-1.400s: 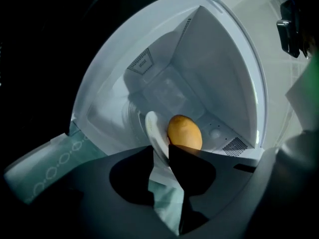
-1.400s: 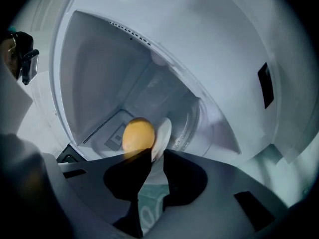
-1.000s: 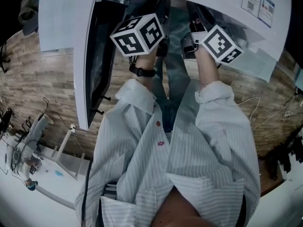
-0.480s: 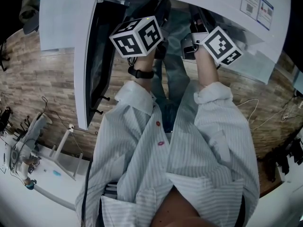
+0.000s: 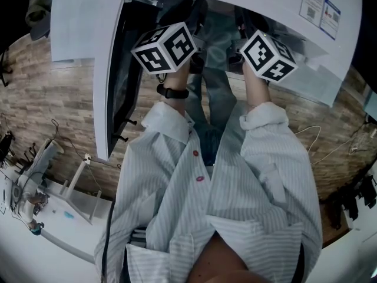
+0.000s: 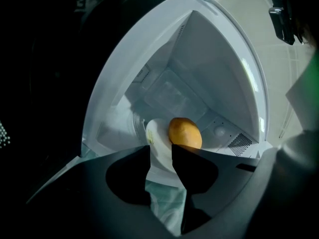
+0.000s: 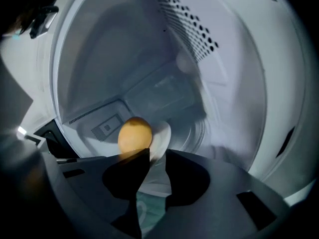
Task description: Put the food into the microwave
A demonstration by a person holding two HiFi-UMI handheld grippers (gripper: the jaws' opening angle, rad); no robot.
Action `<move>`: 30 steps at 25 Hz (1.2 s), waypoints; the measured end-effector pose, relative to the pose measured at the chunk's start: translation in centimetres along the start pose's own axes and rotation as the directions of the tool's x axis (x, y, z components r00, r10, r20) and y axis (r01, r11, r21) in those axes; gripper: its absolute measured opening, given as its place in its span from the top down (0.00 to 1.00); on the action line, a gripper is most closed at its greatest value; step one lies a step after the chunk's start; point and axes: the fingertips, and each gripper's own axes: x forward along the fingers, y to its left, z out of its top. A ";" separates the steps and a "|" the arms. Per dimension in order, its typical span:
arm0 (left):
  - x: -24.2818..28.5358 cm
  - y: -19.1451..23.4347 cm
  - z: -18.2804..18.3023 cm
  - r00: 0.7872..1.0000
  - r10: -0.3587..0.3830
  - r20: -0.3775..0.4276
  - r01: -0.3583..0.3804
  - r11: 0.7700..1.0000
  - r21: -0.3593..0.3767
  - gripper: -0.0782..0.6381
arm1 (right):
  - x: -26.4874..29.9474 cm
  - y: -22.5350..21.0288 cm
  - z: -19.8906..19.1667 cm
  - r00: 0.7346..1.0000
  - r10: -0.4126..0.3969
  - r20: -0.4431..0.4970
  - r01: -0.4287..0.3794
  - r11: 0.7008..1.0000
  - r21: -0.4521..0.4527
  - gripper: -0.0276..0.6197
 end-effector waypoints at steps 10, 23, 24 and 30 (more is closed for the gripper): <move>-0.5 -0.4 0.0 1.000 -0.014 0.011 0.014 1.000 -0.005 0.72 | 0.4 0.3 0.1 0.998 -0.070 -0.008 0.067 0.981 -0.182 0.71; -2.4 -3.4 0.6 0.994 -0.102 0.040 0.101 0.995 0.022 0.72 | -1.6 2.2 0.7 1.000 0.010 -0.013 -0.012 0.987 -0.160 0.71; -2.7 -3.7 0.8 0.993 -0.108 0.044 0.107 0.994 0.029 0.73 | -1.8 2.5 0.8 1.000 0.016 -0.013 -0.017 0.987 -0.160 0.71; -4.3 -5.5 1.6 0.988 -0.143 0.051 0.140 0.988 0.057 0.80 | -3.7 4.5 1.2 0.996 0.084 -0.023 -0.087 0.987 -0.132 0.72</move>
